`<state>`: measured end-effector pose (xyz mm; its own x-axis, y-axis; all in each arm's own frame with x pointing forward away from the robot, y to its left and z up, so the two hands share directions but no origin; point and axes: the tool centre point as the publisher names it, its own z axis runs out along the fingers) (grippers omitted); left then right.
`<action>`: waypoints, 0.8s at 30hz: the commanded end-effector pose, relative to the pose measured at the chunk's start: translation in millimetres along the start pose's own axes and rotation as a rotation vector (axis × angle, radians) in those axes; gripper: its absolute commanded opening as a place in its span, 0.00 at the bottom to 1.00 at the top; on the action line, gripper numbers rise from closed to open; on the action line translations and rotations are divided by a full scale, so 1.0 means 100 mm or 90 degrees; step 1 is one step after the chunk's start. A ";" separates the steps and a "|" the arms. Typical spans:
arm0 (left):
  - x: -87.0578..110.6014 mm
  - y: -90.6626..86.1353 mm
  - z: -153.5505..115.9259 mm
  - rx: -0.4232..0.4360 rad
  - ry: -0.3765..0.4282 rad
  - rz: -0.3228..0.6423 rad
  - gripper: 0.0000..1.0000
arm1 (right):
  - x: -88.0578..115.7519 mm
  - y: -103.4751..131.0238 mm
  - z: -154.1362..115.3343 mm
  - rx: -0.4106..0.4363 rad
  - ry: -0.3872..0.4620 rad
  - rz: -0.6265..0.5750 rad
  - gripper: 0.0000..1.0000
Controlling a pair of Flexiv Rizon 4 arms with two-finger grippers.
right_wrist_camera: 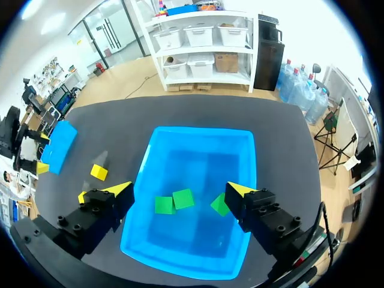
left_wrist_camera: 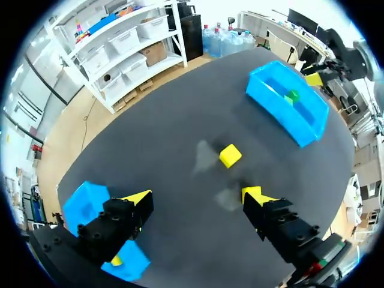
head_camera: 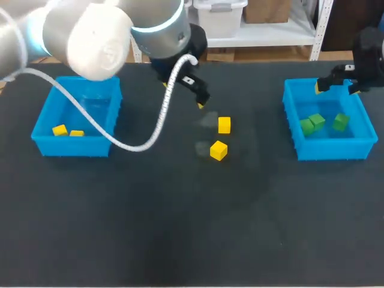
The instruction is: Put the green cubes in the right bin and the yellow cubes in the left bin.
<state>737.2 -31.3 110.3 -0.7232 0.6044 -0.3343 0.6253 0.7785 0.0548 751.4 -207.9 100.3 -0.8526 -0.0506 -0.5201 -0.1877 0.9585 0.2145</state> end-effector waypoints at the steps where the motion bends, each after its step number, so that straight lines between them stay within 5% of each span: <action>1: -0.37 -0.20 0.32 0.013 0.060 -0.022 1.00 | 0.02 0.01 -0.02 0.005 -0.004 0.001 1.00; 11: -0.63 -0.58 0.83 0.029 0.148 -0.083 1.00 | 0.02 0.01 -0.02 0.005 -0.004 0.001 1.00; 24: -0.53 -0.49 1.16 -0.011 0.210 -0.184 1.00 | 0.02 0.01 -0.02 0.005 -0.004 0.001 1.00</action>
<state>771.2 -118.9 20.9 -0.9134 0.3828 -0.1382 0.3840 0.9231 0.0184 751.3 -208.0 100.4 -0.8526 -0.0505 -0.5201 -0.1877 0.9585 0.2145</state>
